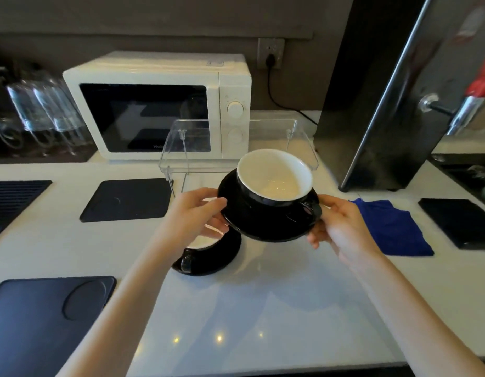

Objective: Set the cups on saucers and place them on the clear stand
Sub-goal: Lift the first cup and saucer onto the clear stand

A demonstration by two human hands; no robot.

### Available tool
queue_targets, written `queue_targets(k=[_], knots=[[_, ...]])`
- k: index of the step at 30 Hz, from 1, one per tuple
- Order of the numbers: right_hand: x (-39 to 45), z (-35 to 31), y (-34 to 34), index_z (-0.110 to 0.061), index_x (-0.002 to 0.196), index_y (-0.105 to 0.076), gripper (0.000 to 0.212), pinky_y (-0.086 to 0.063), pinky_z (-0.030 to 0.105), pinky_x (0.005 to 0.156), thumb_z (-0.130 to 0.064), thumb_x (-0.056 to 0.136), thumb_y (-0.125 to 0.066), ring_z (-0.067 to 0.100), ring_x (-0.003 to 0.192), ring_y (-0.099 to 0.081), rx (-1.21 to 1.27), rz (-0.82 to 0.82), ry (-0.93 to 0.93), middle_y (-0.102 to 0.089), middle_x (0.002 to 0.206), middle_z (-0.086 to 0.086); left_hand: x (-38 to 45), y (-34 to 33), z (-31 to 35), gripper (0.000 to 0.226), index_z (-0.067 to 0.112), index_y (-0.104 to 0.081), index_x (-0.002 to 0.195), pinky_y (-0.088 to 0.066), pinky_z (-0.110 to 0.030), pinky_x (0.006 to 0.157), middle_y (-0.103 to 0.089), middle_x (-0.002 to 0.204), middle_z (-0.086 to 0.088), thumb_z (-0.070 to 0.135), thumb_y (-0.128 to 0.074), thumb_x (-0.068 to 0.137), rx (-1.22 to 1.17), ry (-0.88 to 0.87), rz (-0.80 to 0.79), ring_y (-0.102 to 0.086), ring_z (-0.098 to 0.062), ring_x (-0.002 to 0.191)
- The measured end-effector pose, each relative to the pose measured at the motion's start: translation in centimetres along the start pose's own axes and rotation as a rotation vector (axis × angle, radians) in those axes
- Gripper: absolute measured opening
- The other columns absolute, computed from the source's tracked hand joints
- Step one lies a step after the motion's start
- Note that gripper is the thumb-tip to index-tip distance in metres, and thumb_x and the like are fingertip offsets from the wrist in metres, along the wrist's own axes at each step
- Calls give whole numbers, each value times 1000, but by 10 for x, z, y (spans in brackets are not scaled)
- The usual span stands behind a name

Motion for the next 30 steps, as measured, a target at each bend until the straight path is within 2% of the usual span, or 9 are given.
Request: queue_targets(k=[4, 9, 13, 16, 19, 24, 30], knots=[[25, -22, 0, -3, 76, -63, 21, -41, 20, 29, 1, 89, -46, 13, 28, -49, -14, -2, 15, -57, 35, 5, 25, 4, 21, 13, 12, -65, 92, -55, -21, 51, -65, 55, -3, 12, -53, 87, 32, -43, 2, -60, -7, 44], [58, -42, 4, -1, 80, -63, 18, -45, 20, 32, -3, 90, -48, 13, 31, -52, -56, 18, 9, -61, 41, 9, 59, 2, 40, 14, 14, -64, 85, -52, -17, 47, -62, 54, -2, 9, -51, 88, 52, -52, 21, -56, -3, 39], [81, -50, 5, -4, 78, -62, 17, -47, 20, 32, -4, 91, -51, 12, 32, -54, -69, 24, -27, -63, 56, 18, 89, -3, 50, 12, 12, -62, 84, -51, -16, 46, -63, 60, -6, 8, -51, 88, 105, -50, 28, -55, -1, 37], [102, -52, 7, -6, 80, -62, 15, -49, 19, 35, -6, 91, -52, 10, 34, -56, -116, 15, -54, -64, 62, 18, 114, -6, 50, 12, 5, -64, 89, -49, -17, 44, -63, 58, -6, 7, -52, 87, 125, -27, 44, -55, -3, 35], [124, -52, 11, -9, 77, -60, 15, -50, 20, 35, -7, 90, -53, 12, 34, -57, -174, 20, -76, -64, 57, 16, 136, -9, 47, 13, 5, -64, 80, -49, -17, 42, -63, 57, -8, 5, -52, 86, 145, -2, 47, -54, -4, 34], [154, -48, 13, -16, 73, -54, 20, -50, 20, 36, -9, 91, -51, 16, 38, -58, -328, 19, -127, -66, 63, 18, 165, -16, 36, 15, 3, -62, 75, -49, -17, 40, -62, 56, -9, 2, -51, 85, 166, 49, 21, -52, -5, 32], [172, -38, 8, -5, 86, -53, 10, -48, 19, 35, -8, 93, -46, 15, 35, -55, -462, -11, -161, -66, 63, 17, 186, -16, 25, 15, 4, -62, 75, -48, -16, 40, -61, 41, 0, 1, -51, 85, 172, 67, 15, -54, -4, 32]])
Point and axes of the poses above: each hand's wrist, its own x-axis towards the middle knuckle, its own y-axis out of the back of the hand, z = x × y, the point moved 10 cm from there along x, towards the middle knuckle
